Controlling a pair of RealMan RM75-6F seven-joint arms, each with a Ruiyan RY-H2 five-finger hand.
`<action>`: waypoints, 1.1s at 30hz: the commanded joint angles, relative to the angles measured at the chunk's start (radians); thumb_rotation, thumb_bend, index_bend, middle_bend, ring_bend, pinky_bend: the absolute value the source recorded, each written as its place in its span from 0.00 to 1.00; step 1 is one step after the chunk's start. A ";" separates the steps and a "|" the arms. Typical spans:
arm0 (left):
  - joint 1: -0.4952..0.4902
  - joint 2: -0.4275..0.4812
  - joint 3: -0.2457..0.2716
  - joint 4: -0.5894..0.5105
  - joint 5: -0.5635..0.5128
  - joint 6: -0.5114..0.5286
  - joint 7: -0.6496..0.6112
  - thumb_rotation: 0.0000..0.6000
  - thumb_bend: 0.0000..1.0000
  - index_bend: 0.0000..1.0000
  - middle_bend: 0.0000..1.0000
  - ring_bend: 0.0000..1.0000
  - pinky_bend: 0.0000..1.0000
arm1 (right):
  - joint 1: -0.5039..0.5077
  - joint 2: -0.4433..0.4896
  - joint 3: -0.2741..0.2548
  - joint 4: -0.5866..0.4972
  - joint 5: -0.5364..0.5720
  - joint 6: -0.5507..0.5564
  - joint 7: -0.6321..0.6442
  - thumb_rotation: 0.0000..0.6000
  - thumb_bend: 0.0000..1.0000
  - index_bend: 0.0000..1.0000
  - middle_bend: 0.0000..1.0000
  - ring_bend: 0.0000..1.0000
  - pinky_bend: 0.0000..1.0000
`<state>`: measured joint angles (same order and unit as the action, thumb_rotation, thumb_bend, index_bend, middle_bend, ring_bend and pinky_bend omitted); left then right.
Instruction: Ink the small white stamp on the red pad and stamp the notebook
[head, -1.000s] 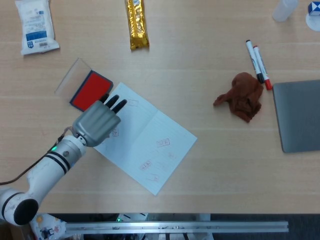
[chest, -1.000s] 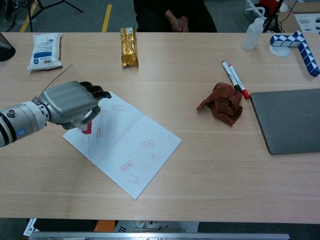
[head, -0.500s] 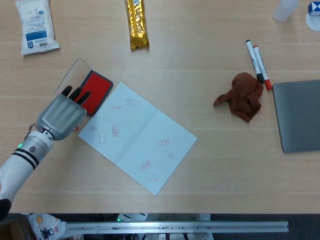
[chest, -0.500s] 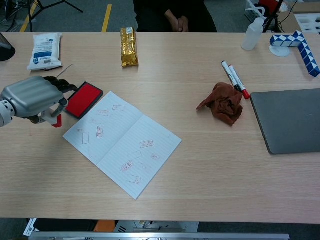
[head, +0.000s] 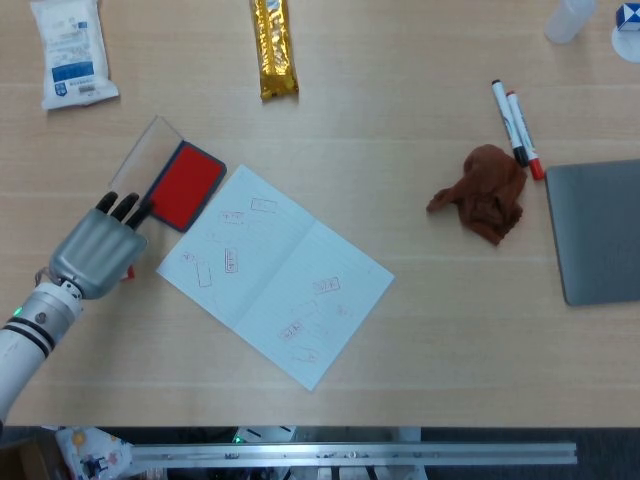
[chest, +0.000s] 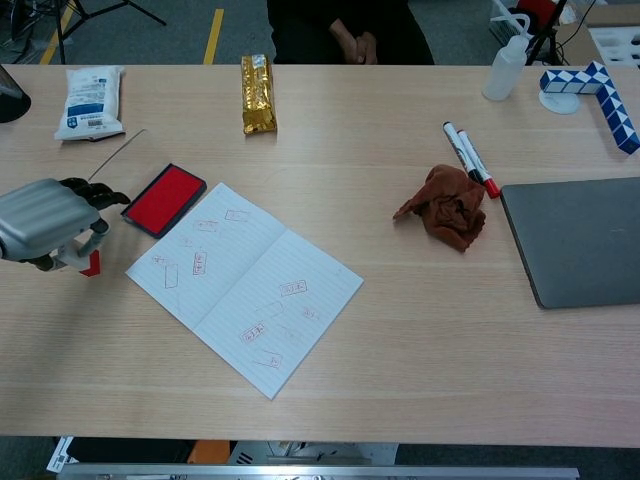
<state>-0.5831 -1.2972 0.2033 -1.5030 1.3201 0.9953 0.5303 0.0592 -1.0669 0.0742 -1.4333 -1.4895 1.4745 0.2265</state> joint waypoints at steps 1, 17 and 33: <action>0.008 -0.009 -0.003 0.007 0.009 -0.002 -0.004 1.00 0.32 0.61 0.10 0.08 0.16 | 0.000 0.001 0.000 -0.001 0.000 0.000 0.000 1.00 0.18 0.37 0.41 0.35 0.41; 0.024 -0.054 -0.040 0.031 -0.011 -0.039 0.058 1.00 0.32 0.57 0.09 0.08 0.16 | -0.007 0.000 0.000 0.006 0.003 0.009 0.006 1.00 0.18 0.37 0.41 0.35 0.41; 0.027 -0.049 -0.062 0.034 -0.022 -0.066 0.071 1.00 0.32 0.54 0.07 0.07 0.16 | -0.010 0.001 0.000 0.005 0.005 0.010 0.004 1.00 0.18 0.37 0.42 0.34 0.41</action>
<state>-0.5567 -1.3472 0.1419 -1.4685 1.2975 0.9290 0.6019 0.0490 -1.0664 0.0746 -1.4284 -1.4842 1.4848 0.2300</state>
